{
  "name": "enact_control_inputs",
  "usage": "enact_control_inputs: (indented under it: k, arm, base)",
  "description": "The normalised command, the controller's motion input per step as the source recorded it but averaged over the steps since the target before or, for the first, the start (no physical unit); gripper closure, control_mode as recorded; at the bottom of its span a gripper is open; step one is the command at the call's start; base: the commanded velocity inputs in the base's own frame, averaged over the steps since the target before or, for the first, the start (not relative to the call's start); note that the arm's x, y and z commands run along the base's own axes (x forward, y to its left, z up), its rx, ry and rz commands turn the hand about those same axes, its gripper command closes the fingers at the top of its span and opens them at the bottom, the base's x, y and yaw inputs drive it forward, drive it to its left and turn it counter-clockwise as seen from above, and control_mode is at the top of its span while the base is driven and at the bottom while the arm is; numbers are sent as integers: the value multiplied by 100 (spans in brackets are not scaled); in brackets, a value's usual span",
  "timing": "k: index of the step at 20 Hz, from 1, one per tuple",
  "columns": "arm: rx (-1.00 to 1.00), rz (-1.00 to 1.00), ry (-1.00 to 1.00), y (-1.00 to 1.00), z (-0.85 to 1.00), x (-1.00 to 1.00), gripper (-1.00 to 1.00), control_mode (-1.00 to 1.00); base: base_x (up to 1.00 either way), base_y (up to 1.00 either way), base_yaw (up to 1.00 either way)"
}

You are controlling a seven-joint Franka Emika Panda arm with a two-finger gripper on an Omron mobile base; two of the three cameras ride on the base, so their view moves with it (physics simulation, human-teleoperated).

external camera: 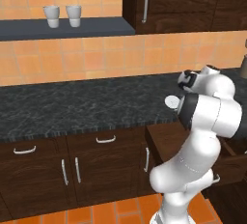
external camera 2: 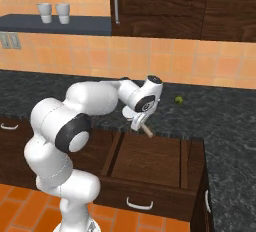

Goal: Pick the pizza cutter from the drawer and place it on the counter.

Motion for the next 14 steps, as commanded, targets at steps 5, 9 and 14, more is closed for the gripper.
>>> enact_control_inputs:
  k: [5, 9, 14]
  arm:
    - [0, 12, 0, 14, -11, 100, 100, -100]
    - [0, 12, 0, 12, -52, 100, 100, -100]
    - [0, 12, 0, 3, -76, 100, 100, -100]
  base:
    - [0, 0, 0]
    - [0, 0, 0]
    - [0, 0, 0]
